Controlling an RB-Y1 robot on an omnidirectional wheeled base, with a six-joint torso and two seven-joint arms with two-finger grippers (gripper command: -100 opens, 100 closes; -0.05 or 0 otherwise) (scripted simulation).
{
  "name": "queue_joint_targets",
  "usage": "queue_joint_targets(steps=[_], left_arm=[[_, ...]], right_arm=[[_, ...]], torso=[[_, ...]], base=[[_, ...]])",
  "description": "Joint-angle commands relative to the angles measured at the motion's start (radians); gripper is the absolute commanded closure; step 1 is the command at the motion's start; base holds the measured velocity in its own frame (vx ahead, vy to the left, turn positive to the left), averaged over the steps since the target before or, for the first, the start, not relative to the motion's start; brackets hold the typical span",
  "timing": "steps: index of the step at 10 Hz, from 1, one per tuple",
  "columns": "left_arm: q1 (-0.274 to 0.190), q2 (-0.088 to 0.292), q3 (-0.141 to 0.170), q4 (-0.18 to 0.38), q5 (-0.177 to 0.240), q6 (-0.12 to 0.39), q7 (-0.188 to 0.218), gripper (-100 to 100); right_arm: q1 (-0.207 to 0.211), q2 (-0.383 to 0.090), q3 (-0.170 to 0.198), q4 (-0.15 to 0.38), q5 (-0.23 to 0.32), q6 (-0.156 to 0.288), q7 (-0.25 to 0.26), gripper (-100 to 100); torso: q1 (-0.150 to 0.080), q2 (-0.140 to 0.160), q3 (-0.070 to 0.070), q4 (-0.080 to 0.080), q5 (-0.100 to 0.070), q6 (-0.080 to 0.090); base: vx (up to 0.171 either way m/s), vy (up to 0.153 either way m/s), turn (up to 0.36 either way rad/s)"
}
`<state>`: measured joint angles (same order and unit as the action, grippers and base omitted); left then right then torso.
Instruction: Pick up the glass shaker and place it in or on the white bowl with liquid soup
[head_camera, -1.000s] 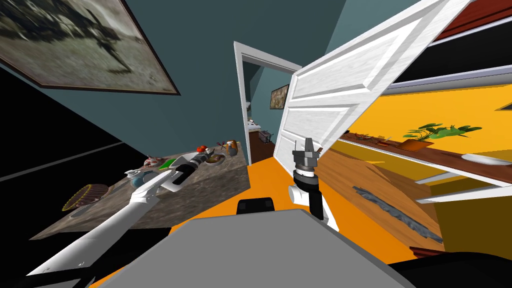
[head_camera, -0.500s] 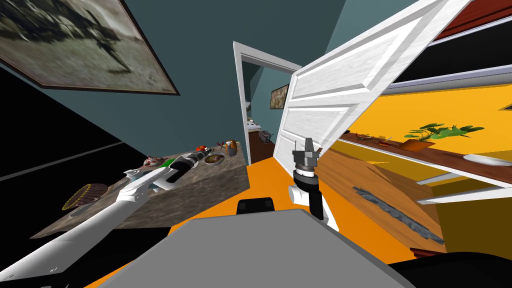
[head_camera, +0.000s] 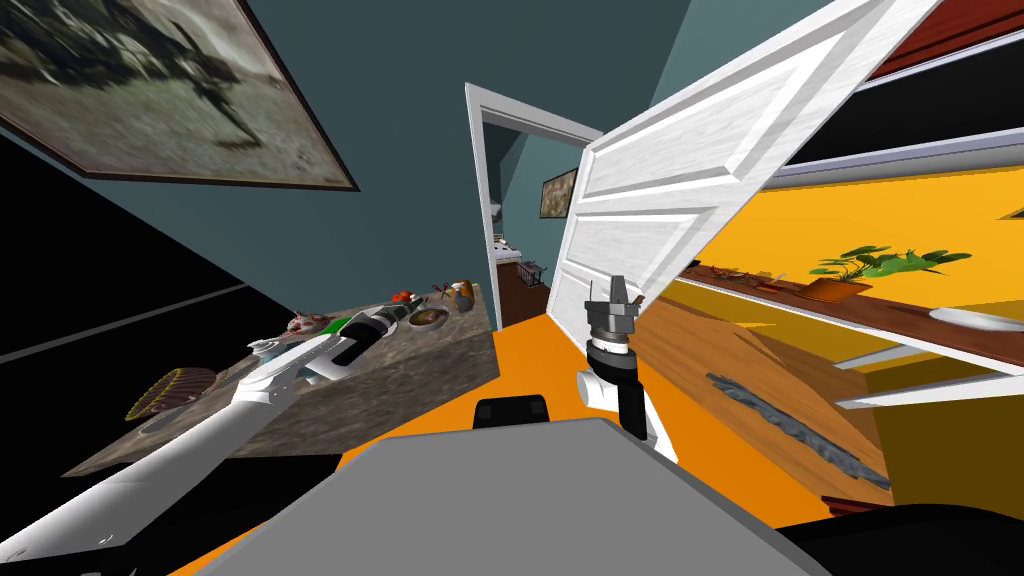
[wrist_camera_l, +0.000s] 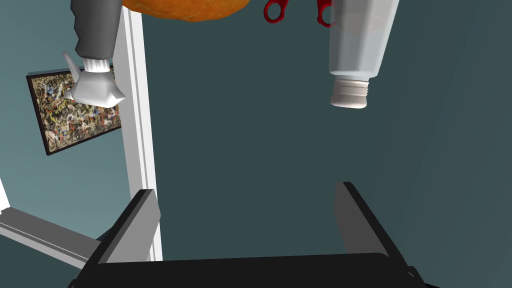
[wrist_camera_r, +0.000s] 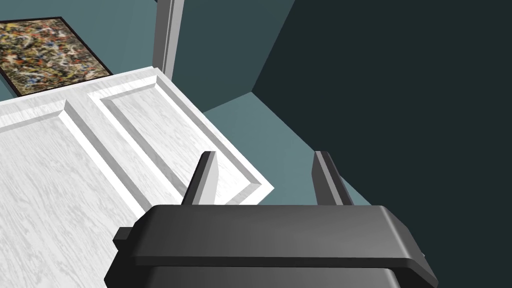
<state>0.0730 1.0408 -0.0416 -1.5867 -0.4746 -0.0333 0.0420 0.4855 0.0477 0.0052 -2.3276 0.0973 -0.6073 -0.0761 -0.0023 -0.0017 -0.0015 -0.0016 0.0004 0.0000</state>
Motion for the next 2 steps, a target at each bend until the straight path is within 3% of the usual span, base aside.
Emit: queue_joint_targets(steps=[1, 2], left_arm=[[0.0, 0.0, 0.0, 0.0, 0.0, 0.0, 0.0, 0], [0.0, 0.0, 0.0, 0.0, 0.0, 0.0, 0.0, 0]], right_arm=[[0.0, 0.0, 0.0, 0.0, 0.0, 0.0, 0.0, 0], [0.0, 0.0, 0.0, 0.0, 0.0, 0.0, 0.0, 0]], torso=[[0.0, 0.0, 0.0, 0.0, 0.0, 0.0], [0.0, 0.0, 0.0, 0.0, 0.0, 0.0]], base=[[0.0, 0.0, 0.0], [0.0, 0.0, 0.0]])
